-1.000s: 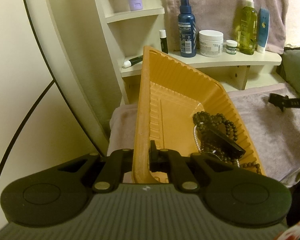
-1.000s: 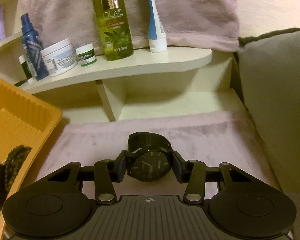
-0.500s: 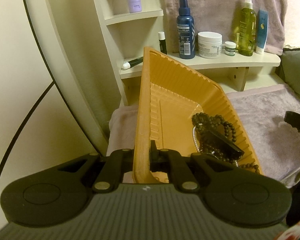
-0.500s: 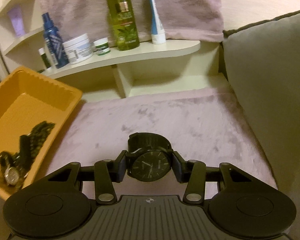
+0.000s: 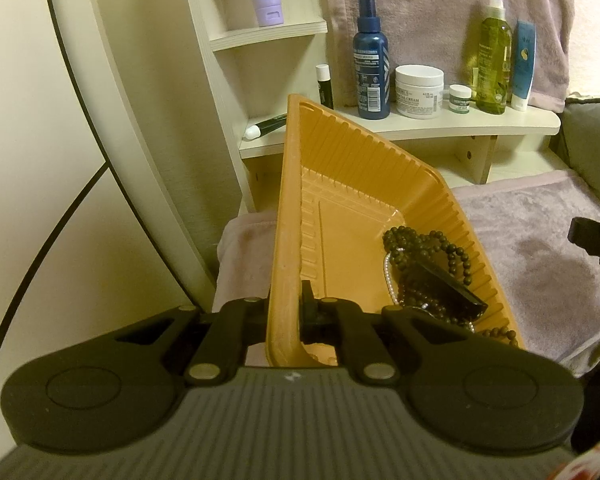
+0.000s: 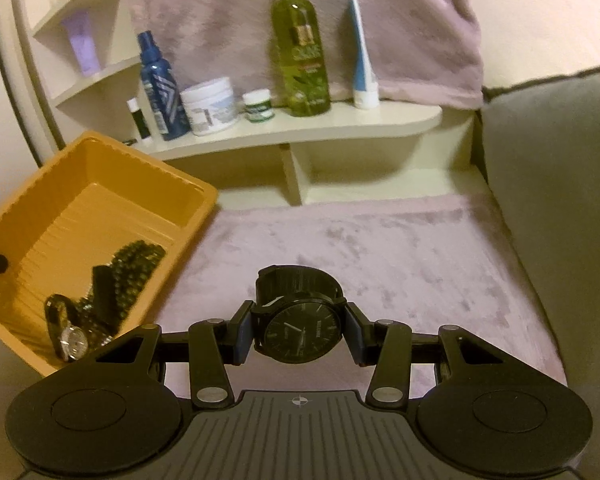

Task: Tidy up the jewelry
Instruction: 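Carry the black wristwatch over the tray with the right gripper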

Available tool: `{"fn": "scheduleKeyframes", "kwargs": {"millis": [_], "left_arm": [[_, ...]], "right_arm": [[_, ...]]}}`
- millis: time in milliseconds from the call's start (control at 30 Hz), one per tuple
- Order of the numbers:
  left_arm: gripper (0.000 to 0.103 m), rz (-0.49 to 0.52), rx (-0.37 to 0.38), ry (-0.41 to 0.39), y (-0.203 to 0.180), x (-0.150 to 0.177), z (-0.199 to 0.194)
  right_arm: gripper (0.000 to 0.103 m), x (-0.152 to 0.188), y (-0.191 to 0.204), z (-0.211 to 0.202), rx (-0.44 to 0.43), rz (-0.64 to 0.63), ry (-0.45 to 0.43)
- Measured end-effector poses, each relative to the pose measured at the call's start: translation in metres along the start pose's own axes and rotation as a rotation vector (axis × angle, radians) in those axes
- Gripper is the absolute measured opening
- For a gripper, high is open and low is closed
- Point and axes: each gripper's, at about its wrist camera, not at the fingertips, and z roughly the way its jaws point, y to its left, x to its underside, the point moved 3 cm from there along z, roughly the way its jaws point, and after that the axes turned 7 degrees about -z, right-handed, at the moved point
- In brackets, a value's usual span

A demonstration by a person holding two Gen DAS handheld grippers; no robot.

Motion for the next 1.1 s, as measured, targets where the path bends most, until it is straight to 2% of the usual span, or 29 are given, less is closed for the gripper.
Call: {"fn": "scheduleKeyframes", "kwargs": {"millis": [267,633,1100], "left_arm": [[0.006,-0.004,0.002,0.0,0.0,0.0,0.0],[0.006,-0.04,0.031,0.004,0.01,0.004,0.006],[0.006,-0.135,0.115,0.039,0.036,0.011,0.026]], "right_arm": [[0.046,-0.018,0.032,0.0,-0.086,-0.055,-0.027],[0.046,-0.047,0.094,0.017,-0.205,-0.158,-0.052],[0.046,-0.066,0.14,0.061,-0.288,-0.299,0.024]]}}
